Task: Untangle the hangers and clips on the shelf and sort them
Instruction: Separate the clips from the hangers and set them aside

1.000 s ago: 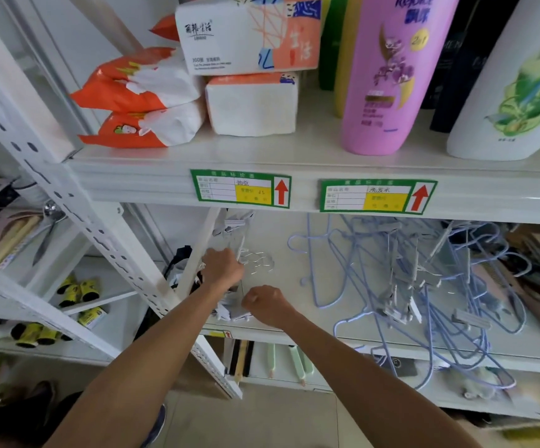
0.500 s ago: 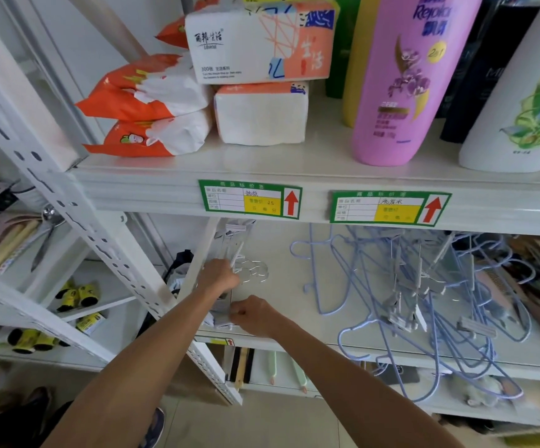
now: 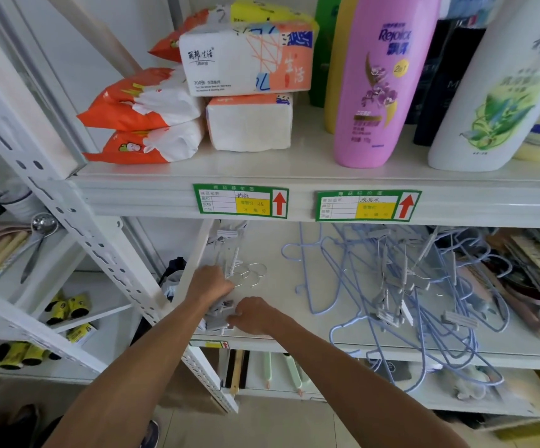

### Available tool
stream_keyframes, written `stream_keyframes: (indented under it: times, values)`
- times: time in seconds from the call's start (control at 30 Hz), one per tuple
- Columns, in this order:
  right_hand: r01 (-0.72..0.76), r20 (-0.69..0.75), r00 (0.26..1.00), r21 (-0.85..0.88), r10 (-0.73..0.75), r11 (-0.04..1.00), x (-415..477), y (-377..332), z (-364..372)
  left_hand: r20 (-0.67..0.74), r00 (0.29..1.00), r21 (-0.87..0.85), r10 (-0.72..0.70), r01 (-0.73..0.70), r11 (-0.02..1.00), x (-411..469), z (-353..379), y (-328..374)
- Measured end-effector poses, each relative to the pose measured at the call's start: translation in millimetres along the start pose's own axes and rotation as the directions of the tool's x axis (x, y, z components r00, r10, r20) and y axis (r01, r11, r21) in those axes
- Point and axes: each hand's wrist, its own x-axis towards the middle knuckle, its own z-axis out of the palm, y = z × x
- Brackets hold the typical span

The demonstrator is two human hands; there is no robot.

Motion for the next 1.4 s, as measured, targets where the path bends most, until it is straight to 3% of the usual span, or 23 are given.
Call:
stream_keyframes:
  times: [0.17,0.37,0.63,0.8,0.97,1.07,1.13,1.23,1.33,1.4]
  values:
    - [-0.035,-0.007,0.999,0.032,0.035,0.999,-10,13,-2,0.033,0.999,0.028,0.029,-0.03,0.999,-5,1,-1]
    - [-0.056,-0.045,0.997,0.154,0.064,0.986,-31,27,-5,0.033,0.999,0.028,-0.032,0.031,0.999,-6,3,0]
    - [-0.059,-0.098,0.992,0.181,0.077,0.982,-64,45,-42,0.051,0.988,-0.137,-0.146,0.152,0.979,-6,-1,1]
    - [-0.019,-0.253,0.964,0.22,0.076,0.975,-98,79,-80,0.044,0.98,-0.025,-0.192,0.193,0.981,-7,6,15]
    - [0.091,-0.481,0.861,0.46,0.162,0.883,-130,130,-115,-0.073,0.963,0.156,-0.26,0.269,0.951,-15,6,26]
    - [0.052,-0.621,0.714,0.509,0.324,0.859,-150,182,-146,-0.256,0.964,0.298,-0.073,0.15,0.943,-33,-4,62]
    - [-0.103,-0.668,0.595,0.488,0.447,0.867,-164,228,-162,-0.315,0.949,0.272,0.031,0.059,0.96,-40,-5,92]
    - [-0.35,-0.604,0.537,0.477,0.59,0.806,-177,296,-167,-0.11,0.992,-0.045,0.055,-0.06,0.997,-49,9,144]
    - [-0.456,-0.473,0.615,0.44,0.632,0.773,-178,335,-158,0.211,0.975,-0.227,-0.072,0.121,0.966,-64,37,191]
    - [-0.454,-0.479,0.657,0.366,0.583,0.812,-180,341,-151,0.219,0.963,-0.226,-0.155,0.205,0.952,-69,57,213]
